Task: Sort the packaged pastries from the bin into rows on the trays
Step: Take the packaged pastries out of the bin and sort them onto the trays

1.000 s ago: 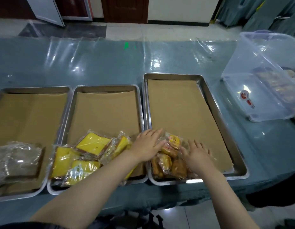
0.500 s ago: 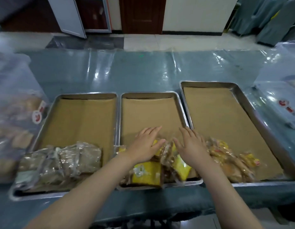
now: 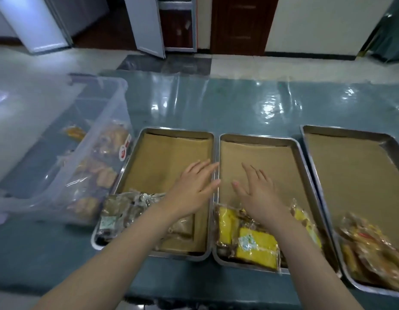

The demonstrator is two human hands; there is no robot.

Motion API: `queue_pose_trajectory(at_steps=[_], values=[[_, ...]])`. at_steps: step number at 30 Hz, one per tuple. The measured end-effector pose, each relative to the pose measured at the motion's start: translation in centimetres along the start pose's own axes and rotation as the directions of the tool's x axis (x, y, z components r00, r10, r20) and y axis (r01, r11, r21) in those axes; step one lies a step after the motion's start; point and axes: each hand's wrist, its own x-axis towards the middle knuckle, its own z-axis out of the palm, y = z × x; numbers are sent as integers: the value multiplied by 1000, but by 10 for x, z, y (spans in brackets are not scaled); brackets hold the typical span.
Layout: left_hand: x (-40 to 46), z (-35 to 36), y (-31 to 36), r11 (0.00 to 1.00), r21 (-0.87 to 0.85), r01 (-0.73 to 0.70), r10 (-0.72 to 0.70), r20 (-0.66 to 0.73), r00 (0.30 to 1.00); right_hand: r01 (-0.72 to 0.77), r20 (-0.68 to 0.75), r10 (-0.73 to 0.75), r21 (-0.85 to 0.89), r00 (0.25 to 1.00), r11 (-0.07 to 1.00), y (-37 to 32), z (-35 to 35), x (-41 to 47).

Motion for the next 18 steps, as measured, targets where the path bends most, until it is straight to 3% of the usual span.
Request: queue_pose_trajectory(at_steps=[7,14,18], values=[[-15,-54,-11,994,-77,74,-86,-163,983,152,14,-156,142,988,978,-44,-6,20],[-18,-96,-46,987,-139,83,-119,-277,953,213,42,-219,101,975,972,-89,-7,40],[-24,-126,-73,985,-155,69,-109,-264,958,249,5,-250,82,968,965,-131,1,52]])
